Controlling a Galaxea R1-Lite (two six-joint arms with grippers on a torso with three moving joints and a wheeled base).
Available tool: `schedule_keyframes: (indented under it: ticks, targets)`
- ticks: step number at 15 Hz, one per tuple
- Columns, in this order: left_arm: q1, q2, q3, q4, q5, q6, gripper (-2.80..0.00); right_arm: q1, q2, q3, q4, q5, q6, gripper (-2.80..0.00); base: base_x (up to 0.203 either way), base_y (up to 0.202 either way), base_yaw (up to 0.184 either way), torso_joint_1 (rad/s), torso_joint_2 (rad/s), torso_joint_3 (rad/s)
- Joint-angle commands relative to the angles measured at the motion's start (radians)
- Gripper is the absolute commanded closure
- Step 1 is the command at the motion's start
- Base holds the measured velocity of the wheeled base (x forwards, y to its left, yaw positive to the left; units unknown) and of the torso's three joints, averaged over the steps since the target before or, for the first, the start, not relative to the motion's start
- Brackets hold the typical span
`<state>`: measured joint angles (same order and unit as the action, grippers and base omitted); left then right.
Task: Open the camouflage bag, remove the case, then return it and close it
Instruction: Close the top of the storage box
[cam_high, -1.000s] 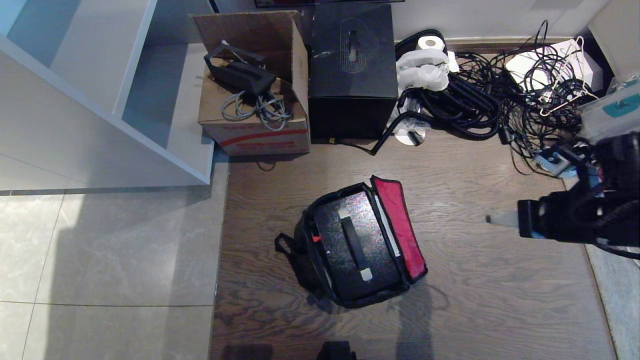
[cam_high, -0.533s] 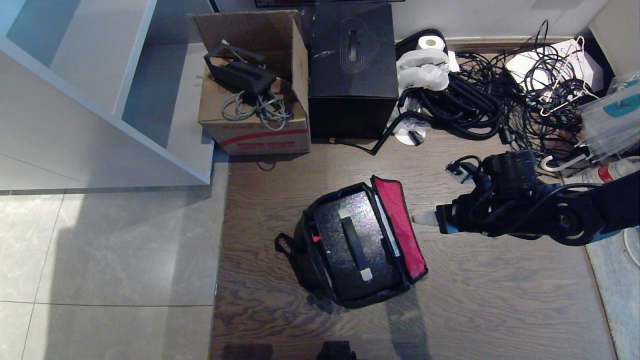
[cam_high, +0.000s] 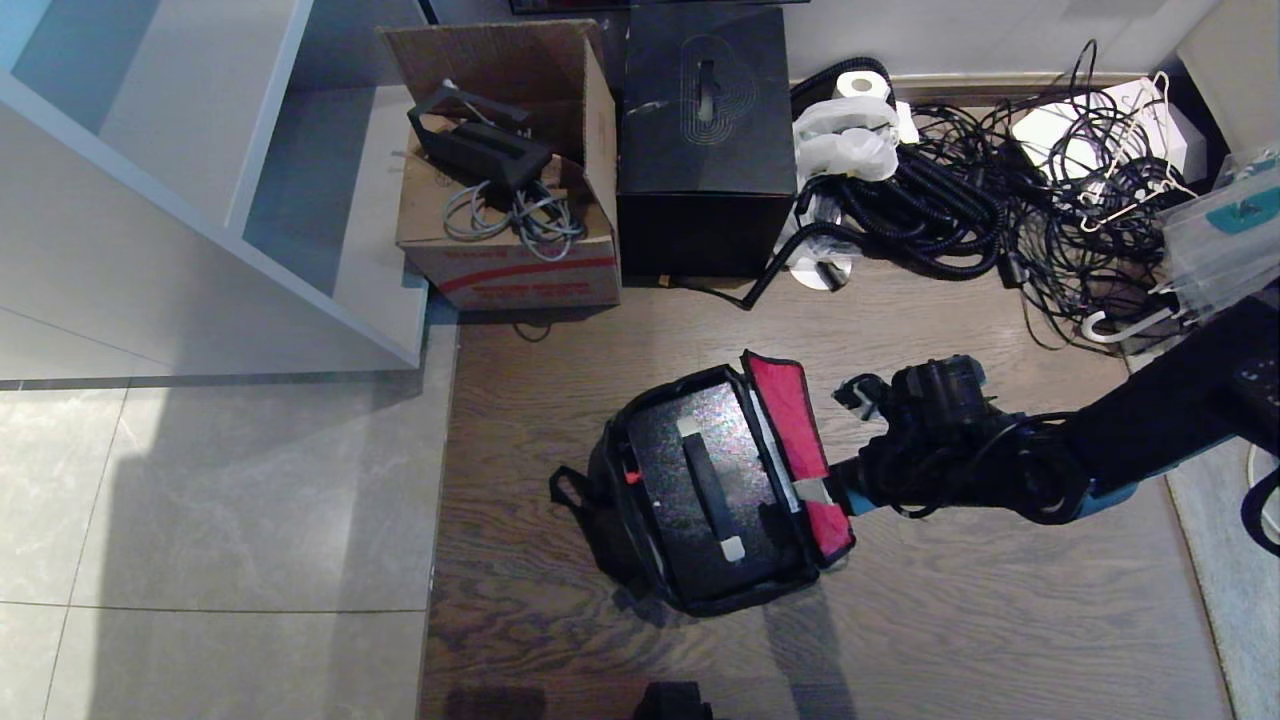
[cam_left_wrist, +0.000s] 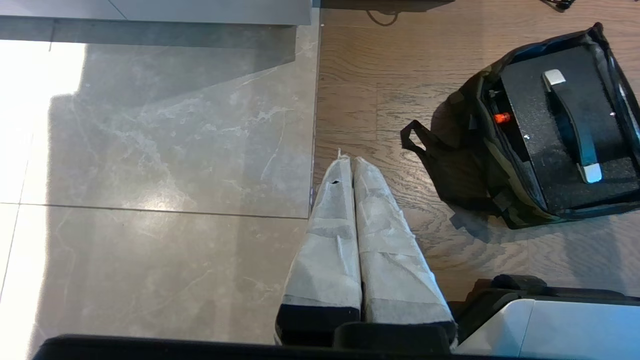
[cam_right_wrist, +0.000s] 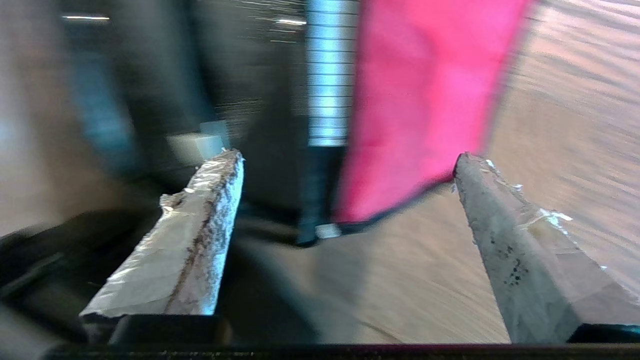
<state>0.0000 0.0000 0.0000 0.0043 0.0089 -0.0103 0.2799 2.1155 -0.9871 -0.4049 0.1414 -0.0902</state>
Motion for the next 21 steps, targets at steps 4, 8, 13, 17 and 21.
schedule_keyframes:
  ticks: [4, 8, 13, 17, 21]
  targets:
    - [0.0, 0.0, 0.0, 0.0, 0.0, 0.0, 0.0, 0.076, 0.101, -0.022, -0.059, -0.197, 0.003, -2.8, 0.0, 0.0, 0.0, 0.0, 0.0, 0.0]
    - [0.0, 0.0, 0.0, 0.0, 0.0, 0.0, 0.0, 0.085, 0.151, -0.041, -0.096, -0.202, 0.023, -2.8, 0.0, 0.0, 0.0, 0.0, 0.0, 0.0]
    - [0.0, 0.0, 0.0, 0.0, 0.0, 0.0, 0.0, 0.083, 0.199, -0.088, -0.1, -0.293, 0.02, -2.8, 0.0, 0.0, 0.0, 0.0, 0.0, 0.0]
    - [0.0, 0.0, 0.0, 0.0, 0.0, 0.0, 0.0, 0.079, 0.239, -0.098, -0.092, -0.301, 0.023, -2.23, 0.0, 0.0, 0.0, 0.0, 0.0, 0.0]
    - [0.0, 0.0, 0.0, 0.0, 0.0, 0.0, 0.0, 0.077, 0.263, -0.135, -0.12, -0.312, 0.017, 0.0, 0.0, 0.0, 0.0, 0.0, 0.0, 0.0]
